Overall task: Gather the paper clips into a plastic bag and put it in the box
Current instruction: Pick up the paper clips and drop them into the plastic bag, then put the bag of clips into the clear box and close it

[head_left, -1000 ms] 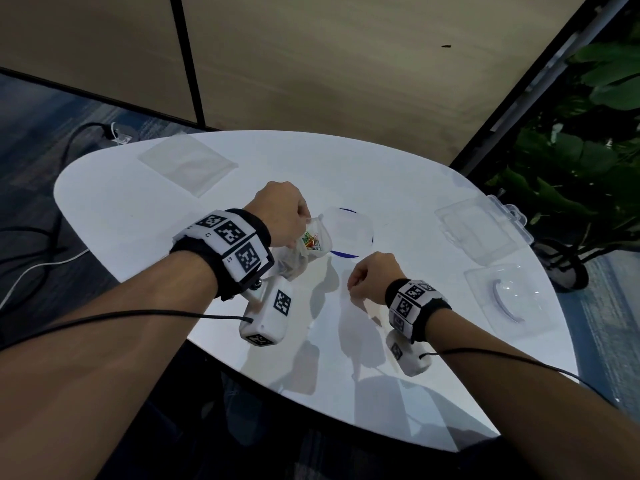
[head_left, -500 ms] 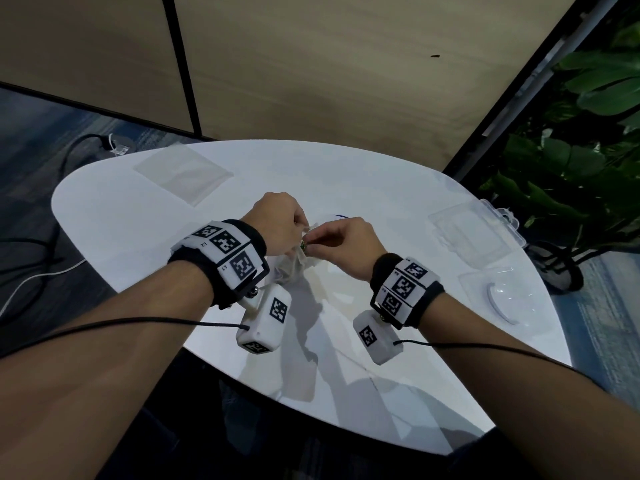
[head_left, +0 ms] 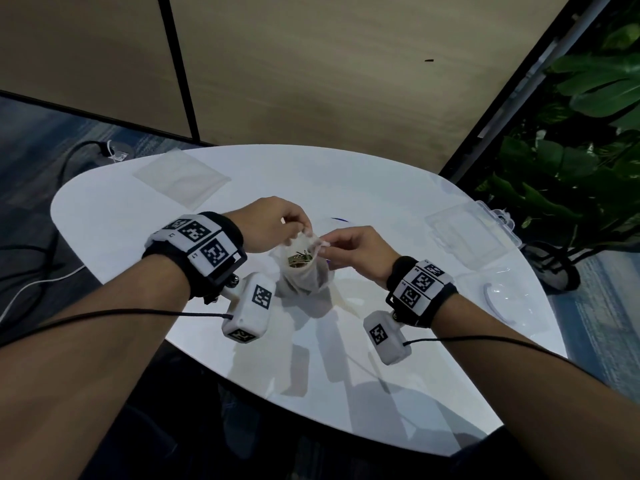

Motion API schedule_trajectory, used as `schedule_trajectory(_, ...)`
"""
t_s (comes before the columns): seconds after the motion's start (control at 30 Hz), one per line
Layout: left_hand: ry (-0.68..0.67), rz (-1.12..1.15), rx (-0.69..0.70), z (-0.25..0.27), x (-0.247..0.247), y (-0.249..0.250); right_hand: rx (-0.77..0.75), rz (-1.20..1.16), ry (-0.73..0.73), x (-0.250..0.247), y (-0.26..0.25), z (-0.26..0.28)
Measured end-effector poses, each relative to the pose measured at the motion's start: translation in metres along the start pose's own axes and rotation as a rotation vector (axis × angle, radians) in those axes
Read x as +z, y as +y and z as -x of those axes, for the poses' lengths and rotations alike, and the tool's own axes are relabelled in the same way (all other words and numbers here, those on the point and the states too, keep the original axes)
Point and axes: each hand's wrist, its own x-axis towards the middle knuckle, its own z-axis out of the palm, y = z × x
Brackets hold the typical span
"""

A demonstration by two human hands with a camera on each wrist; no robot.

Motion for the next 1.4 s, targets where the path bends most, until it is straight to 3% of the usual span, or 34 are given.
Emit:
schedule_trajectory(0.3, 0.005, -0.145, 0.155, 0.000, 0.017, 0.009, 0.131, -0.222, 0.067, 0.014, -0.001, 0.015)
schedule_trajectory(0.5, -0.017, -0.125, 0.153, -0.006, 0.020, 0.005, 0.217, -0.368, 0.019, 0.017, 0.004, 0.021)
schedule_trajectory(0.63, -0.049, -0.261, 0.164, -0.012, 0.025, 0.005, 0.270, -0.408, 0.061, 0.017, 0.003, 0.025)
schedule_trajectory(1.0, -0.026, -0.343, -0.091, -0.030, 0.018, -0.043, 0.344, -0.336, 0.198, -0.017, 0.022, 0.019)
schedule_trajectory(1.17, 0.050, -0.368, -0.091, -0.048, 0.033, -0.057, 0.320, -0.083, 0.198, -0.031, 0.032, 0.004)
schedule_trajectory(1.3, 0.198, -0.401, -0.253, -0.068, 0.018, -0.098, 0.242, 0.806, 0.330, -0.102, 0.044, -0.001)
schedule_trajectory(1.4, 0.333, -0.401, -0.422, -0.081, -0.001, -0.136, 0.401, 1.006, 0.498, -0.166, 0.073, 0.008)
